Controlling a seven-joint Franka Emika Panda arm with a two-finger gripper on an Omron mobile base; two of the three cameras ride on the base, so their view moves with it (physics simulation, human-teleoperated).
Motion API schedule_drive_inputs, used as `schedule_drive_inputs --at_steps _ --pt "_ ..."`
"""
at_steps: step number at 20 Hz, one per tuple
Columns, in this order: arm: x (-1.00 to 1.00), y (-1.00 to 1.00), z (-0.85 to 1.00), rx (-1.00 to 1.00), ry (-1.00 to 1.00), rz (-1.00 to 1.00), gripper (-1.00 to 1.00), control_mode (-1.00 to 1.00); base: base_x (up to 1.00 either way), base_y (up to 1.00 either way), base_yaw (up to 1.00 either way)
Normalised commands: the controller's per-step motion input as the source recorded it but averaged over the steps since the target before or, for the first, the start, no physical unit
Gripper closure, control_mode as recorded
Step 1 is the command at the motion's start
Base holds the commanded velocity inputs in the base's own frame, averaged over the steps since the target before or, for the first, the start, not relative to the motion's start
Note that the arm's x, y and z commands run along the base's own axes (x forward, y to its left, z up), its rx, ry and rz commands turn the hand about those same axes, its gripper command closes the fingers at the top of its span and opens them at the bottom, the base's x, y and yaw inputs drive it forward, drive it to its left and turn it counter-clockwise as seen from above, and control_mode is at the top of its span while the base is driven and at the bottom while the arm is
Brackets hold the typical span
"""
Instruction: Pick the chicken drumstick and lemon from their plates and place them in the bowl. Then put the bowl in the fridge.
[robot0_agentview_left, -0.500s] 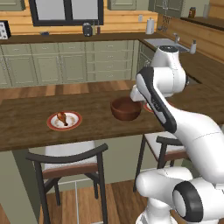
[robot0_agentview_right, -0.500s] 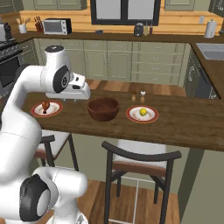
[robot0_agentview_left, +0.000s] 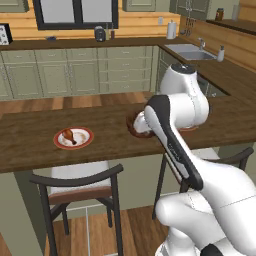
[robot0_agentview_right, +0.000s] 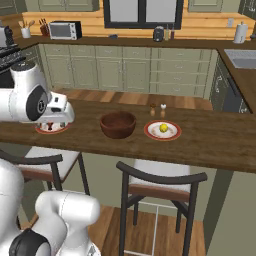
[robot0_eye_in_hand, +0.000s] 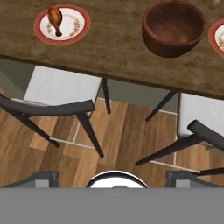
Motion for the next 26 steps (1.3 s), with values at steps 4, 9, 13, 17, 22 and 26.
schedule_drive_inputs --at_steps 4,9,13,17,22,26 --pt "0.02 0.99 -0.06 0.0 -0.01 0.24 -1.0 -1.0 0.0 0.0 0.0" --pt "0.53 0.93 -0.03 0.0 0.06 0.29 -1.0 -1.0 0.0 0.0 0.0" --pt "0.7 0.99 -0.25 0.0 0.11 0.25 -1.0 -1.0 0.0 0.0 0.0" --pt "0.46 0.38 -0.5 0.04 0.0 0.09 -1.0 -1.0 0.0 0.0 0.0" --pt "0.34 0.01 -0.36 -0.05 0.0 0.0 -1.0 -1.0 0.0 0.0 0.0" --pt "0.21 0.03 -0.34 -0.04 0.0 0.0 -1.0 -1.0 0.0 0.0 0.0"
